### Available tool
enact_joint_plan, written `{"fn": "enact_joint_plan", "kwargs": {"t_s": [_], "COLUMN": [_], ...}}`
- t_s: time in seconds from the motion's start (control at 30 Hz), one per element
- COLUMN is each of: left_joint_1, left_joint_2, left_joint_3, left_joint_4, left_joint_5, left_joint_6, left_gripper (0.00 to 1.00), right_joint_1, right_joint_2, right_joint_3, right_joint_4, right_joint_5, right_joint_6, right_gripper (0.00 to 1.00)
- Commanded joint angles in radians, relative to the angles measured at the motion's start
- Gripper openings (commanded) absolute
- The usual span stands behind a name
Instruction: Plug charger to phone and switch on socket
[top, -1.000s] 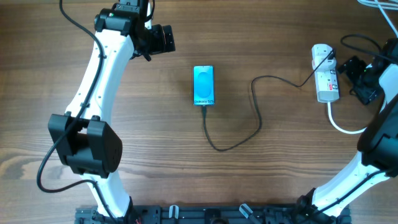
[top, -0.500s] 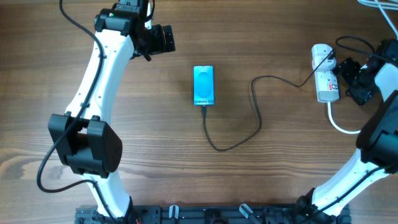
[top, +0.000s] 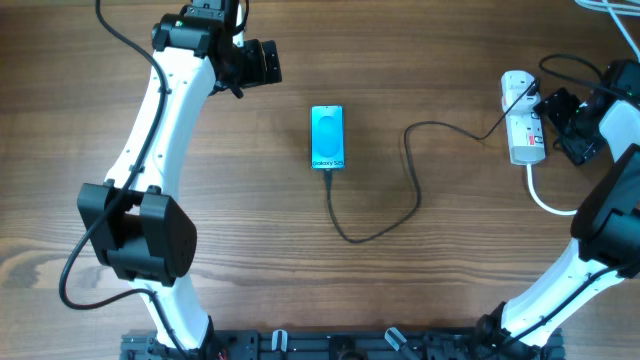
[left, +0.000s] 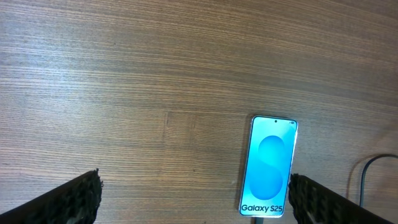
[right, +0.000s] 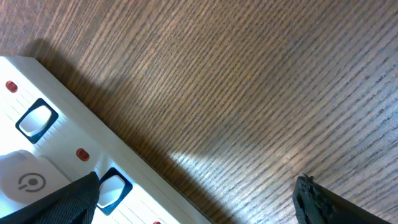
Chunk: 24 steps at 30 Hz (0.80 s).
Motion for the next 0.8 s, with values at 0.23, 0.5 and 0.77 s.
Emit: {"fn": "enact_joint_plan", "kwargs": {"t_s": [0.23,0.5,0.77], "left_joint_1": [0.004,0.004,0.004], "left_joint_2": [0.009,0.009,0.009], "left_joint_3": [-0.004,-0.004,-0.004], "left_joint_4": [0.000,0.000,0.000], "left_joint_5": [-0.020,-0.020,-0.020], "left_joint_6": [-0.008,-0.008,-0.008], "left_gripper": [1.00,1.00,1.00], "right_joint_1": [0.009,0.021,0.019], "right_joint_2": [0.021,0.021,0.006], "right_joint_3": [0.014,0.014,0.015], "right_joint_4": [-0.042,-0.057,-0.106], "right_joint_5": [-0.021,-0.029,-0.042], "right_joint_6": [-0.020,-0.048,-0.067], "right_gripper": [1.00,1.00,1.00]}}
